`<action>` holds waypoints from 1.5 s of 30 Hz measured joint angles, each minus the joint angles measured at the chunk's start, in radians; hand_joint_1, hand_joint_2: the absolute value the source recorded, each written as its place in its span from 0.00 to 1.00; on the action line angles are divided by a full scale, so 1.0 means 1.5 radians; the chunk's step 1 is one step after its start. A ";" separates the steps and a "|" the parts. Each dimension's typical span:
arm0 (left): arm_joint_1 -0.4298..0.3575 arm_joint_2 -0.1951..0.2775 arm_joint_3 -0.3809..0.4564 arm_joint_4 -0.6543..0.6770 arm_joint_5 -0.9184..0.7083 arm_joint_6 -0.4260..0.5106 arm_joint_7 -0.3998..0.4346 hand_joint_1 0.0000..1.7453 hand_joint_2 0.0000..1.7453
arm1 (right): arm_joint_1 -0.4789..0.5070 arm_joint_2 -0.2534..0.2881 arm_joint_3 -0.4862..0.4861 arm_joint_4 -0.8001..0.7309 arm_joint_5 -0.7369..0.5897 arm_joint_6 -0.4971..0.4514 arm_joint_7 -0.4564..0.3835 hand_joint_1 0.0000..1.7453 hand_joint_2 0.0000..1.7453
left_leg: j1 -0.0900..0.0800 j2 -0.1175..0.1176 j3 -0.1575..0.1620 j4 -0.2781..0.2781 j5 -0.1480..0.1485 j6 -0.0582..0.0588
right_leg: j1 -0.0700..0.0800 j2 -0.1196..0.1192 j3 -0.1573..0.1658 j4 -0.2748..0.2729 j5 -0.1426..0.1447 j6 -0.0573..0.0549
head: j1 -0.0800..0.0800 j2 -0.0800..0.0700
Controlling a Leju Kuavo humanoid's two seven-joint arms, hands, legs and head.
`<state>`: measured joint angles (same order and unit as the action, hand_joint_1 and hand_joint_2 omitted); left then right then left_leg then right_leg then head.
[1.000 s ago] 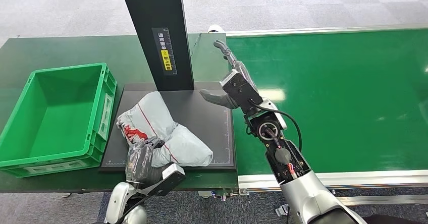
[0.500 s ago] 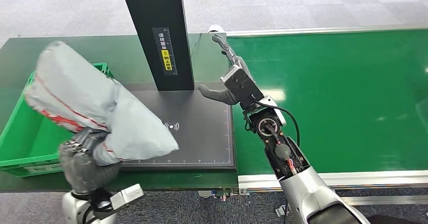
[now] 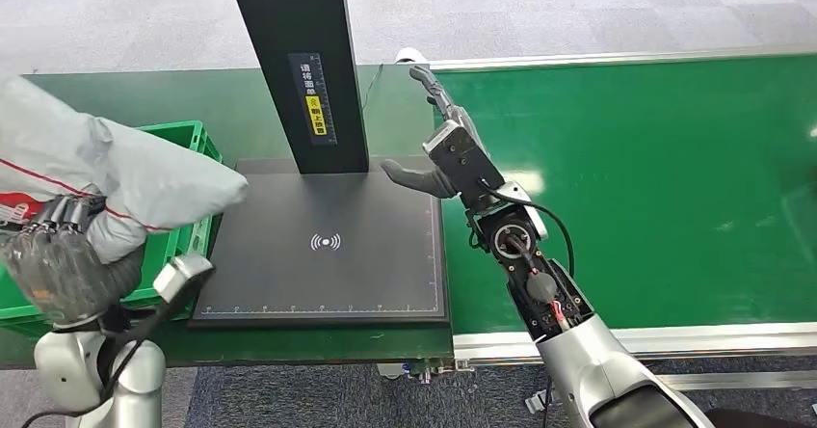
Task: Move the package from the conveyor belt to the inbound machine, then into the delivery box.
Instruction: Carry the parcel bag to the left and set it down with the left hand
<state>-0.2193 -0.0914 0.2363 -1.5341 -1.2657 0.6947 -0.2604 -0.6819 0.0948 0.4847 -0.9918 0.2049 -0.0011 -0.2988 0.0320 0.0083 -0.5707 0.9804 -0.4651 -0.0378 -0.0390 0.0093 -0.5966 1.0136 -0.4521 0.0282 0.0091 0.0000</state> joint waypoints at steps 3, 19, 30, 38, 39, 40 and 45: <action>-0.049 0.053 0.017 0.116 -0.014 -0.006 0.102 1.00 1.00 | 0.001 -0.003 0.001 0.000 0.005 0.000 0.002 0.00 1.00 | 0.000 0.001 0.000 0.000 0.000 0.000 | 0.000 0.001 0.000 0.000 0.000 0.000 | 0.000 0.000; -0.132 0.171 0.048 0.423 -0.075 -0.042 0.276 0.10 1.00 | 0.010 -0.009 0.002 -0.009 0.027 0.010 0.015 0.00 1.00 | 0.000 0.001 -0.001 0.000 0.000 0.000 | 0.000 0.001 -0.001 0.000 0.000 0.000 | 0.000 0.000; -0.093 0.135 0.086 0.342 0.086 -0.006 0.070 0.00 1.00 | 0.022 -0.008 -0.001 -0.023 0.038 0.009 0.012 0.00 1.00 | 0.000 0.001 -0.001 0.000 0.000 0.000 | 0.000 0.001 -0.001 0.000 0.000 0.000 | 0.000 0.000; -0.024 0.069 0.023 0.205 0.458 -0.119 -0.094 0.00 1.00 | 0.047 -0.014 -0.020 -0.060 0.038 -0.011 0.001 0.00 0.75 | 0.000 0.001 -0.001 0.000 -0.001 0.000 | 0.000 0.001 -0.001 0.000 0.000 0.000 | 0.000 0.000; -0.012 0.062 0.008 0.190 0.522 -0.177 -0.107 0.00 1.00 | 0.052 -0.016 -0.023 -0.067 0.038 -0.016 -0.003 0.00 0.50 | 0.000 0.001 -0.001 0.000 -0.001 0.000 | 0.000 0.001 -0.001 0.000 0.000 0.000 | 0.000 0.000; 0.003 0.054 -0.010 0.173 0.581 -0.232 -0.117 0.00 1.00 | 0.058 -0.018 -0.028 -0.076 0.035 -0.022 -0.007 0.00 0.25 | 0.000 0.001 -0.001 0.000 -0.001 0.000 | 0.000 0.001 -0.001 0.000 0.000 0.000 | 0.000 0.000; 0.087 0.017 -0.107 0.093 0.716 -0.338 -0.134 0.00 1.00 | 0.133 -0.033 -0.060 -0.188 0.027 -0.091 -0.026 0.00 0.00 | 0.000 0.000 -0.001 0.000 -0.002 0.000 | 0.000 0.001 -0.001 -0.001 -0.001 0.001 | 0.000 0.000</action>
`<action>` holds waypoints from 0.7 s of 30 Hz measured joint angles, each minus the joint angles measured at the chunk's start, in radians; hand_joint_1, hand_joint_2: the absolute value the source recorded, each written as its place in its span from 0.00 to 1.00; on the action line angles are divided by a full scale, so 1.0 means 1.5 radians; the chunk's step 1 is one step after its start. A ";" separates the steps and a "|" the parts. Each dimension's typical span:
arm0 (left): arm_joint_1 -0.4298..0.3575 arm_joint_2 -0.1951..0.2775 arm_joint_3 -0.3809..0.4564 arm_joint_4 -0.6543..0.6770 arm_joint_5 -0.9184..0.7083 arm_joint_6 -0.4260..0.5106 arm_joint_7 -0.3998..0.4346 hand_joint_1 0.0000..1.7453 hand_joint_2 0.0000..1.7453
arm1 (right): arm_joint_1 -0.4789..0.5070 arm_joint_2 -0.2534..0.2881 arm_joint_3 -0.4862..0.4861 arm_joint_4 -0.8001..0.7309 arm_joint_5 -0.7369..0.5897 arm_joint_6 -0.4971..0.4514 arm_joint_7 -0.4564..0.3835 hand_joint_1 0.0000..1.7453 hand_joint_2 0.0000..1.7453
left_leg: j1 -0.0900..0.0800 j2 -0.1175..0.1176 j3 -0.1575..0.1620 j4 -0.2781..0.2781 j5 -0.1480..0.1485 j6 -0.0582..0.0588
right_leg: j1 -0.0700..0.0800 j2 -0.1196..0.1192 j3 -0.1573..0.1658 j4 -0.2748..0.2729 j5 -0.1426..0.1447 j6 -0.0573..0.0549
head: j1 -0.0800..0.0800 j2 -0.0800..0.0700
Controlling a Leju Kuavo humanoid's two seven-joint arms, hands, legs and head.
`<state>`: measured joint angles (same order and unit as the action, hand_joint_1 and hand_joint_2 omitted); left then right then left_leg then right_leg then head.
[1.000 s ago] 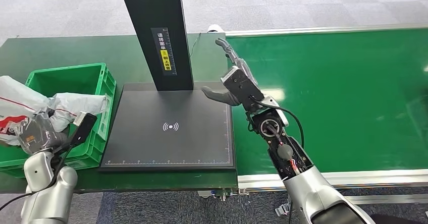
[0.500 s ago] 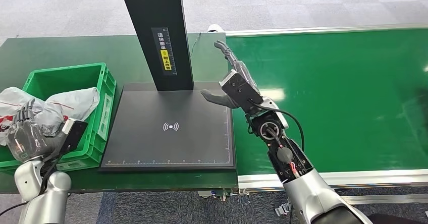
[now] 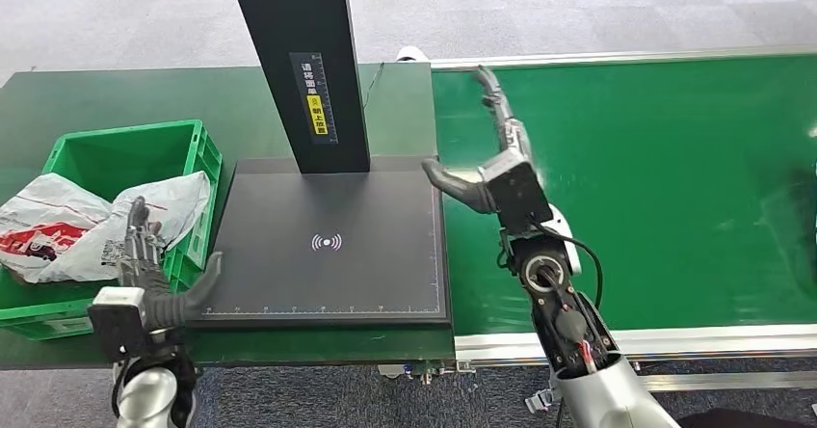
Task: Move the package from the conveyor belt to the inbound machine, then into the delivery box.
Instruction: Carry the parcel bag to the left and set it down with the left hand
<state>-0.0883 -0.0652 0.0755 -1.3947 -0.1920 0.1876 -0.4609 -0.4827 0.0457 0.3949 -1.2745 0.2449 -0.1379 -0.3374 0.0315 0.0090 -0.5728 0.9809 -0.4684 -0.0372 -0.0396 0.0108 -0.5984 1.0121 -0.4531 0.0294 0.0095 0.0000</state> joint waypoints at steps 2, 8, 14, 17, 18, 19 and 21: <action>0.019 -0.006 -0.029 -0.022 0.013 -0.004 -0.001 0.00 1.00 | 0.036 -0.006 -0.008 -0.059 0.003 -0.022 -0.003 0.00 0.00 | 0.000 0.000 0.000 0.000 -0.001 0.000 | 0.000 0.000 0.000 0.000 0.000 0.000 | 0.000 0.000; 0.038 -0.012 -0.063 -0.054 0.028 -0.008 0.001 0.00 1.00 | 0.082 -0.017 -0.014 -0.146 0.006 -0.031 0.000 0.00 0.00 | 0.000 0.001 0.000 0.000 -0.001 0.000 | 0.000 0.000 0.000 0.000 -0.001 0.000 | 0.000 0.000; 0.065 -0.020 -0.082 -0.073 0.096 -0.087 0.029 0.00 1.00 | 0.146 -0.019 -0.015 -0.228 0.041 -0.101 -0.043 0.00 0.00 | 0.000 0.000 0.001 0.000 -0.001 0.000 | 0.000 0.000 0.001 0.000 -0.001 0.001 | 0.000 0.000; 0.079 -0.026 -0.105 -0.070 0.085 -0.108 0.034 0.00 1.00 | 0.193 -0.017 -0.001 -0.280 0.058 -0.128 -0.058 0.00 0.00 | 0.000 0.000 0.001 0.000 -0.002 0.000 | 0.000 0.000 0.001 0.000 -0.002 0.001 | 0.000 0.000; 0.079 -0.028 -0.114 -0.067 0.071 -0.101 0.033 0.00 1.00 | 0.204 -0.017 0.005 -0.293 0.060 -0.135 -0.063 0.00 0.00 | 0.000 0.000 0.001 0.000 -0.003 0.000 | 0.000 0.000 0.001 0.000 -0.002 0.001 | 0.000 0.000; 0.077 -0.031 -0.124 -0.061 0.058 -0.092 0.032 0.00 1.00 | 0.216 -0.016 0.012 -0.308 0.062 -0.146 -0.072 0.00 0.00 | 0.000 0.000 0.001 0.000 -0.003 0.000 | 0.000 0.000 0.001 0.000 -0.002 0.001 | 0.000 0.000; 0.070 -0.038 -0.143 -0.047 0.042 -0.068 0.033 0.00 1.00 | 0.240 -0.014 0.027 -0.342 0.061 -0.183 -0.107 0.00 0.00 | 0.000 -0.001 0.001 0.000 -0.003 0.000 | 0.000 0.000 0.001 0.000 -0.003 0.001 | 0.000 0.000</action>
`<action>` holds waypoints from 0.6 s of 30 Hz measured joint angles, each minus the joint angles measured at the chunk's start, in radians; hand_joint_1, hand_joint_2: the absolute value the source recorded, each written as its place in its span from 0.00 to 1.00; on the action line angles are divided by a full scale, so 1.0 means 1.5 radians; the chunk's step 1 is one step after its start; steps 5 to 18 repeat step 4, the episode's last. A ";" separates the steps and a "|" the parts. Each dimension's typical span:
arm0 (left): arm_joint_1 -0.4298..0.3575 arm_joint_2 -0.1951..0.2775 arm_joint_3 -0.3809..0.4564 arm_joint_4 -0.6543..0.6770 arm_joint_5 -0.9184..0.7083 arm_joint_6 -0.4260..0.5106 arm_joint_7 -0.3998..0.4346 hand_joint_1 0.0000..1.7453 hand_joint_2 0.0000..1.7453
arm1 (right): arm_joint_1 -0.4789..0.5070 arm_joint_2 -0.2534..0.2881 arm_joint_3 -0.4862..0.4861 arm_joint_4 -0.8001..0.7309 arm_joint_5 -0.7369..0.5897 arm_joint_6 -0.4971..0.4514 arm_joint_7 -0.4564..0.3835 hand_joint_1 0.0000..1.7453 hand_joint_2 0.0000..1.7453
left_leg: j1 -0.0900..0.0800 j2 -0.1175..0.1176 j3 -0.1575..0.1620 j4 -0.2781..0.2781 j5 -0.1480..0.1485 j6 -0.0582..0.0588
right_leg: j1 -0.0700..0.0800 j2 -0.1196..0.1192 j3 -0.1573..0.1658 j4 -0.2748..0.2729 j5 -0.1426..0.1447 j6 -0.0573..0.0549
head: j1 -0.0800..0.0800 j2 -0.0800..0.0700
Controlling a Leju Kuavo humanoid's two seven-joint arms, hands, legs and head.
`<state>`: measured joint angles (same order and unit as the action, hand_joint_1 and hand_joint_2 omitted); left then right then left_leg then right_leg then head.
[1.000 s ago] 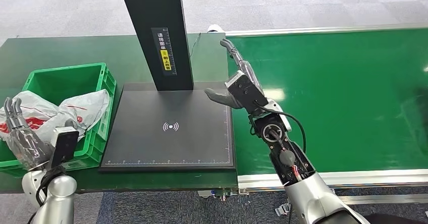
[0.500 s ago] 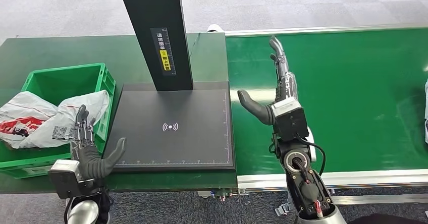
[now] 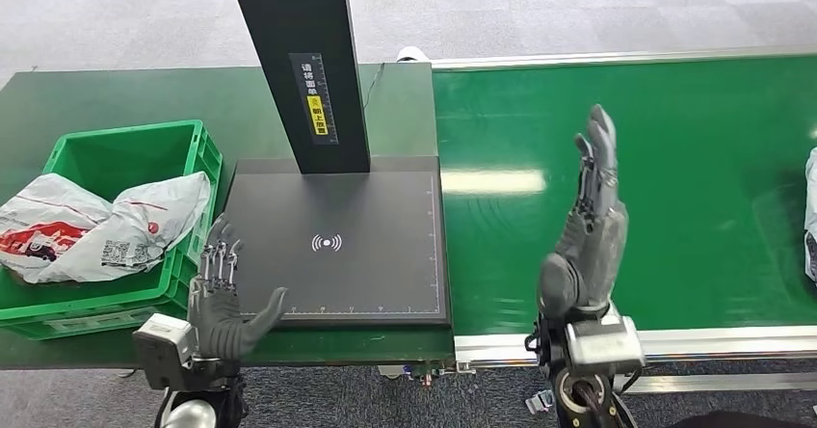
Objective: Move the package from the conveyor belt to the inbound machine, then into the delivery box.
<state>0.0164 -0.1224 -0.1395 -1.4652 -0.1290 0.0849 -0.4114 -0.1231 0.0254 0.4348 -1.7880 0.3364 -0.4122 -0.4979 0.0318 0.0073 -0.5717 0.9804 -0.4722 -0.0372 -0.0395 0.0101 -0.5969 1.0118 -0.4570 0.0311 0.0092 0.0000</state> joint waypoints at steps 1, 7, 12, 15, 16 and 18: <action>-0.005 -0.004 -0.009 0.007 -0.004 0.012 0.002 0.00 1.00 | 0.012 0.001 0.009 -0.019 0.000 -0.026 -0.022 0.00 0.00 | 0.000 0.000 0.000 0.000 0.000 0.000 | 0.000 0.000 0.000 0.000 0.000 0.000 | 0.000 0.000; -0.022 -0.012 -0.027 0.022 -0.009 0.035 0.014 0.00 1.00 | 0.035 0.003 0.036 -0.064 0.000 -0.090 -0.066 0.00 0.00 | 0.000 0.001 0.000 0.000 0.000 0.000 | 0.000 0.000 0.001 0.000 0.000 0.000 | 0.000 0.000; -0.022 -0.012 -0.027 0.022 -0.009 0.035 0.014 0.00 1.00 | 0.035 0.003 0.036 -0.064 0.000 -0.090 -0.066 0.00 0.00 | 0.000 0.001 0.000 0.000 0.000 0.000 | 0.000 0.000 0.001 0.000 0.000 0.000 | 0.000 0.000; -0.022 -0.012 -0.027 0.022 -0.009 0.035 0.014 0.00 1.00 | 0.035 0.003 0.036 -0.064 0.000 -0.090 -0.066 0.00 0.00 | 0.000 0.001 0.000 0.000 0.000 0.000 | 0.000 0.000 0.001 0.000 0.000 0.000 | 0.000 0.000; -0.022 -0.012 -0.027 0.022 -0.009 0.035 0.014 0.00 1.00 | 0.035 0.003 0.036 -0.064 0.000 -0.090 -0.066 0.00 0.00 | 0.000 0.001 0.000 0.000 0.000 0.000 | 0.000 0.000 0.001 0.000 0.000 0.000 | 0.000 0.000; -0.022 -0.012 -0.027 0.022 -0.009 0.035 0.014 0.00 1.00 | 0.035 0.003 0.036 -0.064 0.000 -0.090 -0.066 0.00 0.00 | 0.000 0.001 0.000 0.000 0.000 0.000 | 0.000 0.000 0.001 0.000 0.000 0.000 | 0.000 0.000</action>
